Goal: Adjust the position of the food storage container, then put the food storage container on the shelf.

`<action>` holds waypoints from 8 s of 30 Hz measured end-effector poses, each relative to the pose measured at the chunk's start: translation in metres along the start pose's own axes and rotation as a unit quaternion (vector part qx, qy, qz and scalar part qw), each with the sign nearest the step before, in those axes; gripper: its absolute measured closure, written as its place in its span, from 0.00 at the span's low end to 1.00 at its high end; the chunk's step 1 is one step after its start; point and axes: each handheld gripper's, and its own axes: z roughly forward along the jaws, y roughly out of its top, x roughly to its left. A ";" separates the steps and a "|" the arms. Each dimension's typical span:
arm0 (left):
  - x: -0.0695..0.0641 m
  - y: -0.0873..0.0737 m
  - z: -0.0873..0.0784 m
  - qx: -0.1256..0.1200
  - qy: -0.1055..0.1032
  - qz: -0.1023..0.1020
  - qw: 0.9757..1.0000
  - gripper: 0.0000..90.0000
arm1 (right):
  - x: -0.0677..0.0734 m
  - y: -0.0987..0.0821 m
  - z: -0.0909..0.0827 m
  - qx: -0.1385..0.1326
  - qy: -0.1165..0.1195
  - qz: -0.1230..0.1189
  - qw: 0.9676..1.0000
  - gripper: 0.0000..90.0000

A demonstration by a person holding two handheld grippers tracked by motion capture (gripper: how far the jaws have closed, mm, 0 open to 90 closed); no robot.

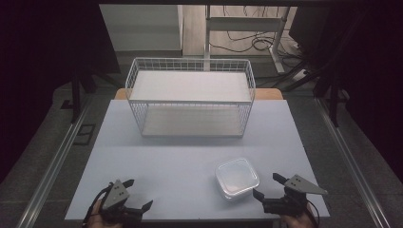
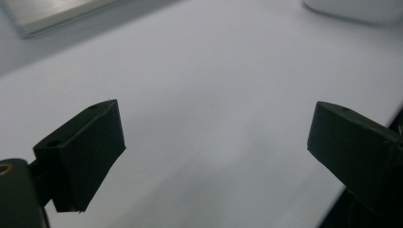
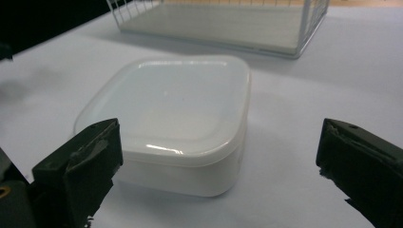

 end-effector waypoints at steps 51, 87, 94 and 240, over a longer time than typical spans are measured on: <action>0.006 -0.001 0.004 0.017 -0.002 -0.029 0.999 0.04 | -0.024 0.015 0.021 0.124 -0.051 -0.033 0.990 1.00; 0.006 -0.002 0.006 0.013 0.005 -0.025 1.000 0.03 | 0.055 0.026 0.099 0.145 0.060 -0.053 0.986 0.99; 0.007 -0.002 0.005 0.012 -0.002 -0.029 0.999 0.03 | 0.046 0.030 0.087 0.126 0.041 -0.065 0.989 0.85; 0.067 0.135 0.153 0.018 -0.083 -0.116 0.990 0.87 | 0.007 0.116 0.188 0.055 0.035 0.042 0.997 0.86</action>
